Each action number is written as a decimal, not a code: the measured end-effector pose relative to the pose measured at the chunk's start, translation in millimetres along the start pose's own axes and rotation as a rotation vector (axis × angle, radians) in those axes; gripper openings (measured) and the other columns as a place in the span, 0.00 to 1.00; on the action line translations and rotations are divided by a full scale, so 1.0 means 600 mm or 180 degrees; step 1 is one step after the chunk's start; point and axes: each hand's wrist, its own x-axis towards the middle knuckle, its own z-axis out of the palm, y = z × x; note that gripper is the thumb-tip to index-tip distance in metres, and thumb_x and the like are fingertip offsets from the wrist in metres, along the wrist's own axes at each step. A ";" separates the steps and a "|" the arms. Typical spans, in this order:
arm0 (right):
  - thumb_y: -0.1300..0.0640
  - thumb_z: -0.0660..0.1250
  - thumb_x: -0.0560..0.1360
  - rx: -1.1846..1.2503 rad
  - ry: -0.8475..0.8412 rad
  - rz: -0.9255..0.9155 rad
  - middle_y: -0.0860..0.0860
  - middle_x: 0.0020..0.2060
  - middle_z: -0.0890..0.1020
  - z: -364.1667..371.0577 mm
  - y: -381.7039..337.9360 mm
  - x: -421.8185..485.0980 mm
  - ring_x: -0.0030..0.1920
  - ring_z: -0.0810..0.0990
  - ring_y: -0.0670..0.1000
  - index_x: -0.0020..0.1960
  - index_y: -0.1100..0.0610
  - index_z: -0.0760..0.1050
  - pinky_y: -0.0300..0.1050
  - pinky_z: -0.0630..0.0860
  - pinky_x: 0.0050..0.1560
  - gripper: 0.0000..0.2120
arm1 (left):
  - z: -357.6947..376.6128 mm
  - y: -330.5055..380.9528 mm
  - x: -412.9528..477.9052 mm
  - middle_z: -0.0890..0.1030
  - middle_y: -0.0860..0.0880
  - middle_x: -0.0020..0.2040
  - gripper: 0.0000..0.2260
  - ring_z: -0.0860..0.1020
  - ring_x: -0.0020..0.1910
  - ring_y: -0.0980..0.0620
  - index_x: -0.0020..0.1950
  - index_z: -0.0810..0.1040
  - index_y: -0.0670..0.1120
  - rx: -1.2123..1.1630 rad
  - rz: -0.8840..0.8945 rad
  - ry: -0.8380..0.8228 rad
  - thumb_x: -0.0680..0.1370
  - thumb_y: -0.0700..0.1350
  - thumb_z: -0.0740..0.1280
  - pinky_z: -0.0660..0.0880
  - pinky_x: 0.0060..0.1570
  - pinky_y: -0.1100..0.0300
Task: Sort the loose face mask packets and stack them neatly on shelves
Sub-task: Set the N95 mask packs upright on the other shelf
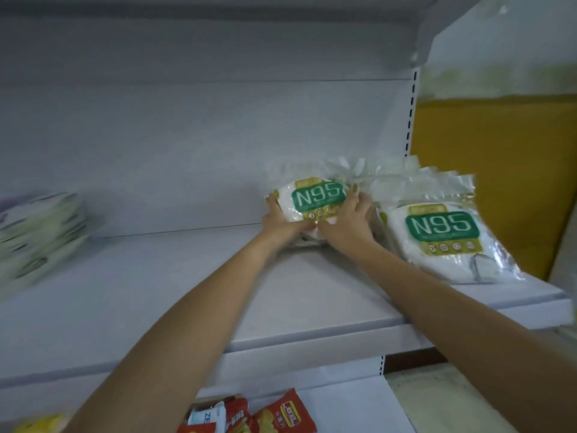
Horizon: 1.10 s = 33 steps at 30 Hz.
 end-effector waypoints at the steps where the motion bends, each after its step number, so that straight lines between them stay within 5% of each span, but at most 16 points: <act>1: 0.54 0.65 0.75 -0.0218 0.0049 -0.0184 0.62 0.74 0.44 0.007 0.000 -0.002 0.74 0.44 0.62 0.75 0.64 0.42 0.54 0.47 0.73 0.41 | 0.000 -0.004 0.004 0.66 0.43 0.71 0.57 0.67 0.69 0.43 0.77 0.46 0.49 -0.0052 -0.0045 -0.0103 0.57 0.48 0.78 0.68 0.67 0.47; 6: 0.50 0.60 0.76 -0.0932 0.0110 -0.0988 0.58 0.76 0.42 0.012 -0.028 0.037 0.75 0.39 0.59 0.77 0.53 0.44 0.56 0.38 0.73 0.36 | -0.017 -0.010 0.010 0.69 0.46 0.68 0.57 0.71 0.66 0.46 0.76 0.50 0.47 0.0261 0.0105 -0.0512 0.53 0.49 0.77 0.72 0.64 0.47; 10: 0.45 0.54 0.78 -0.1235 -0.0302 -0.0770 0.54 0.76 0.48 0.020 -0.024 0.062 0.76 0.43 0.57 0.76 0.49 0.50 0.58 0.38 0.72 0.29 | -0.029 -0.026 0.008 0.68 0.49 0.70 0.59 0.72 0.66 0.48 0.77 0.38 0.53 -0.0177 -0.0169 -0.0726 0.63 0.41 0.79 0.71 0.64 0.48; 13: 0.44 0.53 0.77 -0.1290 -0.0580 -0.0635 0.54 0.74 0.57 0.028 -0.011 0.054 0.74 0.53 0.58 0.74 0.50 0.57 0.59 0.45 0.71 0.27 | -0.033 -0.033 0.008 0.77 0.47 0.59 0.50 0.81 0.50 0.48 0.76 0.45 0.58 -0.0973 -0.0318 -0.0912 0.67 0.36 0.74 0.78 0.49 0.53; 16: 0.43 0.52 0.77 -0.1228 -0.0676 -0.0641 0.55 0.74 0.56 0.028 -0.001 0.041 0.74 0.51 0.59 0.75 0.51 0.55 0.58 0.48 0.71 0.28 | -0.027 -0.029 0.007 0.76 0.54 0.52 0.42 0.82 0.38 0.55 0.77 0.41 0.59 -0.0971 -0.0380 -0.0800 0.74 0.37 0.65 0.77 0.35 0.63; 22: 0.44 0.56 0.76 -0.1098 -0.0301 -0.0563 0.59 0.72 0.59 0.011 0.004 0.037 0.72 0.55 0.61 0.74 0.55 0.55 0.60 0.53 0.71 0.30 | -0.004 -0.016 0.002 0.61 0.54 0.75 0.38 0.73 0.63 0.52 0.77 0.46 0.59 -0.0939 -0.0242 -0.0918 0.72 0.36 0.58 0.75 0.45 0.61; 24: 0.44 0.58 0.76 -0.1101 -0.0229 -0.0616 0.58 0.73 0.58 0.008 0.008 0.040 0.72 0.53 0.60 0.74 0.54 0.54 0.60 0.52 0.71 0.31 | -0.006 -0.015 0.004 0.71 0.54 0.67 0.35 0.76 0.57 0.57 0.75 0.56 0.57 -0.0691 -0.0185 -0.0922 0.69 0.40 0.59 0.73 0.38 0.65; 27: 0.43 0.59 0.74 -0.1365 -0.0007 -0.1001 0.54 0.76 0.46 0.008 0.006 0.049 0.75 0.42 0.57 0.76 0.51 0.49 0.62 0.43 0.71 0.35 | -0.009 -0.016 0.007 0.80 0.54 0.47 0.23 0.80 0.34 0.62 0.64 0.70 0.56 -0.0421 -0.0065 -0.0891 0.69 0.42 0.59 0.71 0.26 0.72; 29: 0.41 0.57 0.75 -0.1544 -0.0014 -0.1173 0.53 0.76 0.42 0.008 0.003 0.058 0.75 0.38 0.57 0.77 0.49 0.47 0.60 0.38 0.72 0.35 | -0.009 -0.023 0.011 0.81 0.58 0.39 0.15 0.79 0.32 0.64 0.55 0.74 0.57 -0.0379 -0.0021 -0.0905 0.74 0.42 0.57 0.70 0.25 0.73; 33: 0.42 0.55 0.76 -0.1575 -0.0263 -0.1009 0.56 0.74 0.57 0.015 0.005 0.062 0.74 0.52 0.59 0.75 0.50 0.53 0.58 0.46 0.73 0.30 | -0.015 -0.031 0.017 0.75 0.57 0.30 0.09 0.73 0.30 0.60 0.41 0.73 0.53 -0.0470 -0.0180 -0.0663 0.77 0.44 0.55 0.67 0.25 0.72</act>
